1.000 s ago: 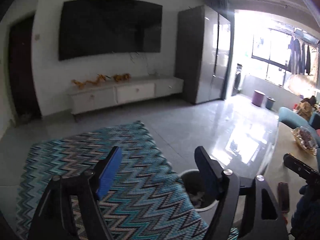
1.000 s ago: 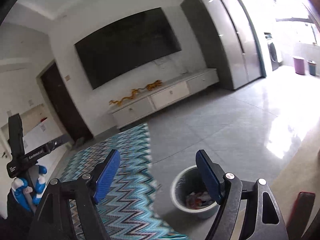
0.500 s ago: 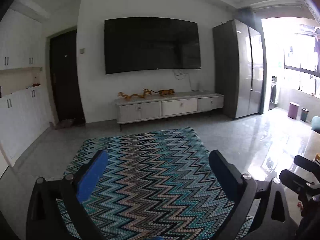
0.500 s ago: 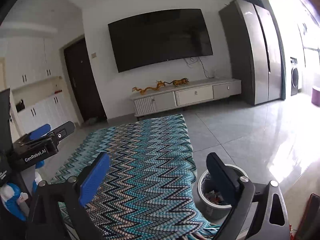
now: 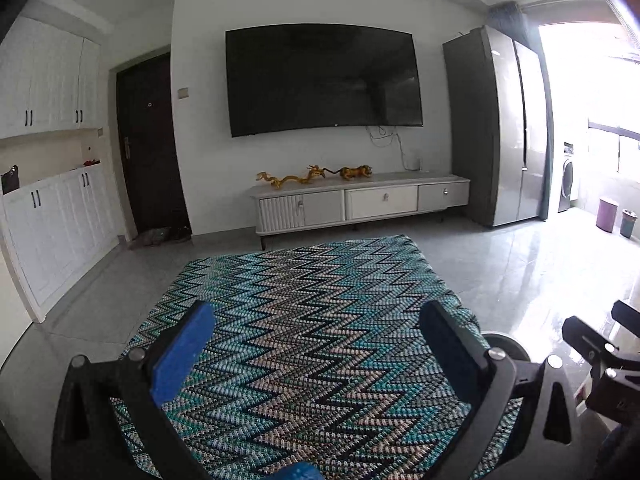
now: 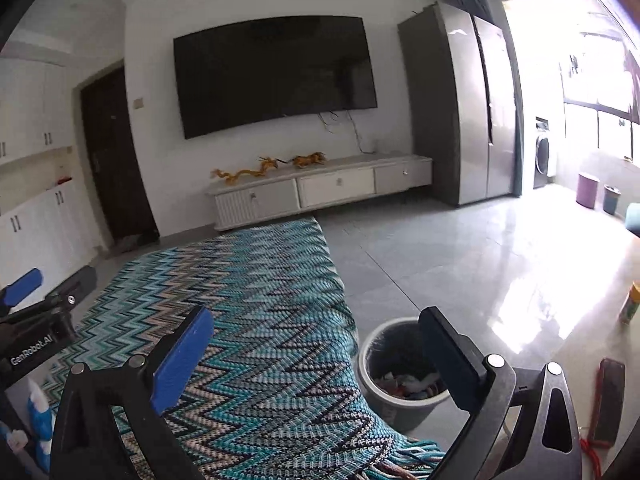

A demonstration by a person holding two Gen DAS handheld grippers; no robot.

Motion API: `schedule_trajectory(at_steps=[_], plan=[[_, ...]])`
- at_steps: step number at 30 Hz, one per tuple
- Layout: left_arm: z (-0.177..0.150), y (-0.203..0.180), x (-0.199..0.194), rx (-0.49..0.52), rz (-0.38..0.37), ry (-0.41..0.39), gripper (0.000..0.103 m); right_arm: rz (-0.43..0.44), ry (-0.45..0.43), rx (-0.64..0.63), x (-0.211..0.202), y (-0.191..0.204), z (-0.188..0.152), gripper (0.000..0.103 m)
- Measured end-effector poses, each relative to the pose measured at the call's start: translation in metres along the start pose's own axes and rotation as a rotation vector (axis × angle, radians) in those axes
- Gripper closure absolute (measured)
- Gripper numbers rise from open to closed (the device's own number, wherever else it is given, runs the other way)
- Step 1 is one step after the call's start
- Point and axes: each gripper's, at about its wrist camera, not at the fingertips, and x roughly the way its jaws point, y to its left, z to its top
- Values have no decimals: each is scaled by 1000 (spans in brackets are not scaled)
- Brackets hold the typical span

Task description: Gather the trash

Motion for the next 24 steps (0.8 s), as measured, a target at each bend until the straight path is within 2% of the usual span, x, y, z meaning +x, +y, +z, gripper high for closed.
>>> schedule_trajectory(at_steps=[8, 18, 24], plan=[[-8, -13, 16, 23, -2, 22, 0, -12, 22, 3, 17, -6, -9, 0], [-16, -32, 29, 66, -37, 54, 0, -55, -13, 0, 18, -13, -9, 0], [-21, -44, 47, 85, -57, 92, 0, -75, 12, 14, 33, -24, -10, 0]])
